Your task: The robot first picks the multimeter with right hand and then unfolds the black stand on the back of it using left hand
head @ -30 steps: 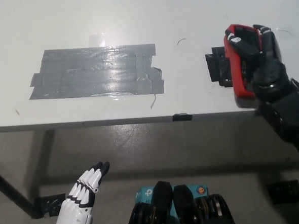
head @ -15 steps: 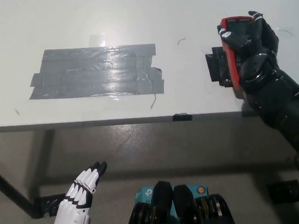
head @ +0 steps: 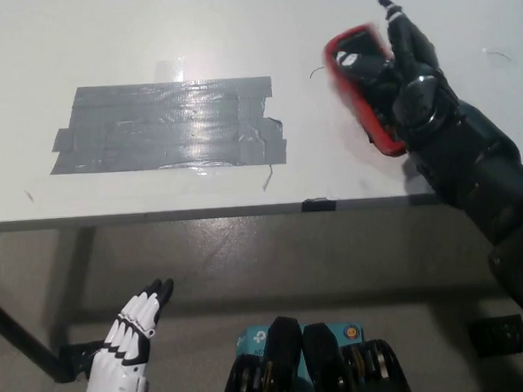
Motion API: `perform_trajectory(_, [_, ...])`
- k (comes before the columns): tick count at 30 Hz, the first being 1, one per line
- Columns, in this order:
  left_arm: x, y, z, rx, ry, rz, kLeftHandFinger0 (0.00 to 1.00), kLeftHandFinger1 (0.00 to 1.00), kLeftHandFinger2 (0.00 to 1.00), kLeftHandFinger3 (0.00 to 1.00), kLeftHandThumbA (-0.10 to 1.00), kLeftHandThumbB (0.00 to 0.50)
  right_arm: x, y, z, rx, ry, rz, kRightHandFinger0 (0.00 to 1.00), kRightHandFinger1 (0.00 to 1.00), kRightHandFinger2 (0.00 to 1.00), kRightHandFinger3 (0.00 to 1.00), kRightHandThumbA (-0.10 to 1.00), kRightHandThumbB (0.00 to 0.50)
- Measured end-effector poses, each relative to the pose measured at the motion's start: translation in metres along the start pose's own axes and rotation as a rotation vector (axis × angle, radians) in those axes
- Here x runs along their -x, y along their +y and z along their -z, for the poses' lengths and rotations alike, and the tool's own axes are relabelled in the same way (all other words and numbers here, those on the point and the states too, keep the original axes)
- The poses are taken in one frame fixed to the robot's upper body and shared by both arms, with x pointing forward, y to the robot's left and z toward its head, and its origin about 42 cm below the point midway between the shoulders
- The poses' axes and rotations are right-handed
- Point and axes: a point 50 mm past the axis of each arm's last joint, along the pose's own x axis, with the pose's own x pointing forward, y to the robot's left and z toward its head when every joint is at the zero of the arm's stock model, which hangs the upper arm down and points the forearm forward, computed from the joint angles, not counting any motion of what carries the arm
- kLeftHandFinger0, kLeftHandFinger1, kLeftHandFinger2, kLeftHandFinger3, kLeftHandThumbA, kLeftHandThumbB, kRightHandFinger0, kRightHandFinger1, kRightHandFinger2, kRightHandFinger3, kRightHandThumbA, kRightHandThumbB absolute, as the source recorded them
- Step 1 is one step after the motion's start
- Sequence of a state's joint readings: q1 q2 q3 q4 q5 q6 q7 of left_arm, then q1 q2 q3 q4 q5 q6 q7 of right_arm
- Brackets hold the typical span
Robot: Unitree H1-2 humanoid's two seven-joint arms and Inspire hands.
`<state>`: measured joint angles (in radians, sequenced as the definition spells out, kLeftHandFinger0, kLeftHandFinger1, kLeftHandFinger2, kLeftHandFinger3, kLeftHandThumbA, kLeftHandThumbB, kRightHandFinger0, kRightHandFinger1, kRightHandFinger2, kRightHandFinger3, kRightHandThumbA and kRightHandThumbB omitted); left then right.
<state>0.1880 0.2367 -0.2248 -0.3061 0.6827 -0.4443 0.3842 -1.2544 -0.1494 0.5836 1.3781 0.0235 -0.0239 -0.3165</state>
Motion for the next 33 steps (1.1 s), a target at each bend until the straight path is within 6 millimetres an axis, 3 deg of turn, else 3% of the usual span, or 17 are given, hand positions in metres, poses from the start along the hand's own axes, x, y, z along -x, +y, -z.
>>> perform_trajectory(11, [0.001,0.003,0.0,-0.007,-0.004,-0.025,1.0,1.0,1.0,1.0,1.0,0.19,-0.002,-0.006,0.002,0.033,-0.025,-0.035,1.0,1.0,1.0,1.0,0.71,0.411])
perform_trajectory(15, [-0.002,0.001,0.0,-0.004,-0.013,-0.027,1.0,1.0,1.0,1.0,1.0,0.207,-0.004,-0.015,0.004,0.02,-0.029,-0.018,1.0,1.0,1.0,1.0,0.8,0.374])
perform_trajectory(16, [-0.006,0.001,0.001,-0.003,-0.021,-0.03,1.0,1.0,1.0,1.0,1.0,0.217,-0.005,-0.02,0.004,0.015,-0.032,-0.01,1.0,1.0,1.0,1.0,0.83,0.385])
perform_trajectory(18, [-0.029,0.0,0.006,0.0,-0.066,-0.057,1.0,1.0,1.0,1.0,1.0,0.23,-0.013,-0.057,-0.005,-0.018,-0.078,0.055,1.0,1.0,1.0,1.0,0.84,0.377])
perform_trajectory(19, [-0.039,0.0,0.008,0.001,-0.084,-0.069,1.0,1.0,1.0,1.0,1.0,0.229,-0.015,-0.073,-0.014,-0.036,-0.111,0.083,1.0,1.0,1.0,1.0,0.84,0.326])
perform_trajectory(20, [-0.049,0.001,0.009,0.001,-0.104,-0.082,1.0,1.0,1.0,1.0,1.0,0.204,-0.017,-0.084,-0.022,-0.047,-0.138,0.103,1.0,1.0,1.0,1.0,0.85,0.32])
perform_trajectory(21, [-0.058,0.002,0.009,0.001,-0.123,-0.093,1.0,1.0,1.0,1.0,1.0,0.202,-0.017,-0.095,-0.031,-0.059,-0.171,0.122,1.0,1.0,1.0,1.0,0.85,0.32])
perform_trajectory(22, [-0.065,0.003,0.008,0.003,-0.139,-0.102,1.0,1.0,1.0,1.0,1.0,0.176,-0.017,-0.104,-0.038,-0.071,-0.201,0.137,1.0,1.0,1.0,1.0,0.85,0.349])
perform_trajectory(24, [-0.078,0.003,0.008,0.009,-0.166,-0.113,1.0,1.0,1.0,1.0,1.0,0.177,-0.014,-0.117,-0.049,-0.093,-0.255,0.161,1.0,1.0,1.0,1.0,0.86,0.345])
perform_trajectory(30, [-0.101,0.003,0.006,0.026,-0.208,-0.13,1.0,1.0,1.0,1.0,1.0,0.188,0.003,-0.13,-0.037,-0.133,-0.32,0.191,1.0,1.0,1.0,1.0,0.83,0.333])
perform_trajectory(33, [-0.107,0.003,0.009,0.03,-0.207,-0.127,1.0,1.0,1.0,1.0,1.0,0.195,0.015,-0.118,-0.018,-0.154,-0.319,0.177,1.0,1.0,1.0,1.0,0.8,0.277])
